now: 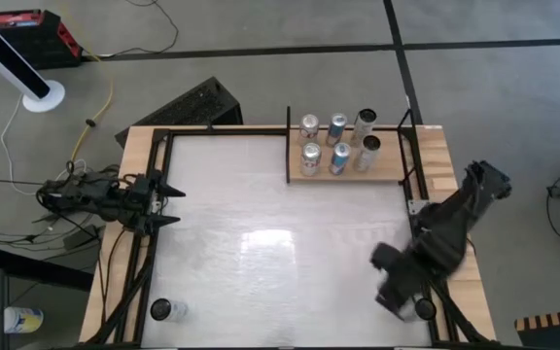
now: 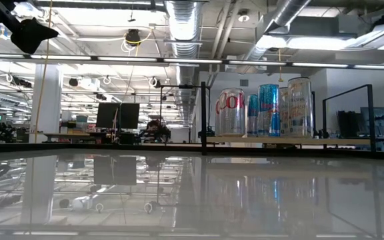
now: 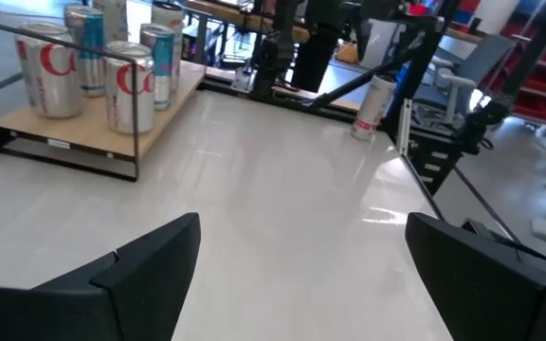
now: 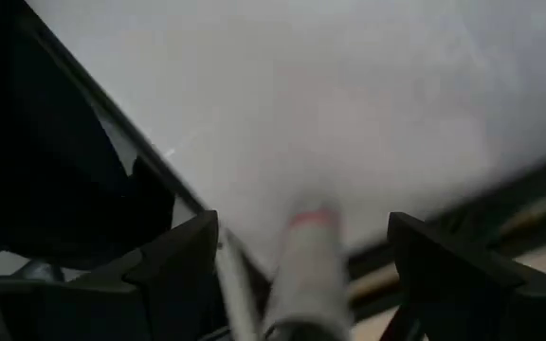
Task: Place canned beverage on shelf
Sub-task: Put the right black can on the shelf
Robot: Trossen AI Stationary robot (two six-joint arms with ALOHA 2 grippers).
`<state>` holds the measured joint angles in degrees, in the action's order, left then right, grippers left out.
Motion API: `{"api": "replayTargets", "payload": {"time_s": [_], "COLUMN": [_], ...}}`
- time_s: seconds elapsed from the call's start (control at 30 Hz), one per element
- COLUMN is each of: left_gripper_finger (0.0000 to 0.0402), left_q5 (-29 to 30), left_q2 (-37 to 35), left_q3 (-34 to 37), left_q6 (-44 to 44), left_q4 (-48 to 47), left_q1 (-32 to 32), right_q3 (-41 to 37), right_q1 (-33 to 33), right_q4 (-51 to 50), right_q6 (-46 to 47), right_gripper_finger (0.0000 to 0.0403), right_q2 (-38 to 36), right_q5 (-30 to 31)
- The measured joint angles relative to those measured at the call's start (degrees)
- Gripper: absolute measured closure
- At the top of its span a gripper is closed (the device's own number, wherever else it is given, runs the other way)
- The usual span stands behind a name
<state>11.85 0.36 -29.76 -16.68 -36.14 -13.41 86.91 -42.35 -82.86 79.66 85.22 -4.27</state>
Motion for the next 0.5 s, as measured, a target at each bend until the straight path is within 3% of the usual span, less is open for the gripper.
{"api": "replayTargets", "payload": {"time_s": [0.23, 0.5], "left_gripper_finger": [0.0045, 0.0045], "left_q5": [-0.6, -1.1], "left_q2": [0.0, 0.0], "left_q3": [0.0, 0.0], "left_q6": [0.5, 1.2], "left_q4": [0.2, 0.5], "left_q1": [0.0, 0.0], "right_q3": [0.5, 4.4], "right_q1": [-13.4, -19.7], "right_q4": [-4.1, -6.7], "right_q6": [23.4, 41.0], "right_gripper_finger": [0.0072, 0.0072], "right_q2": [2.6, 2.5], "right_q5": [0.1, -1.3]}}
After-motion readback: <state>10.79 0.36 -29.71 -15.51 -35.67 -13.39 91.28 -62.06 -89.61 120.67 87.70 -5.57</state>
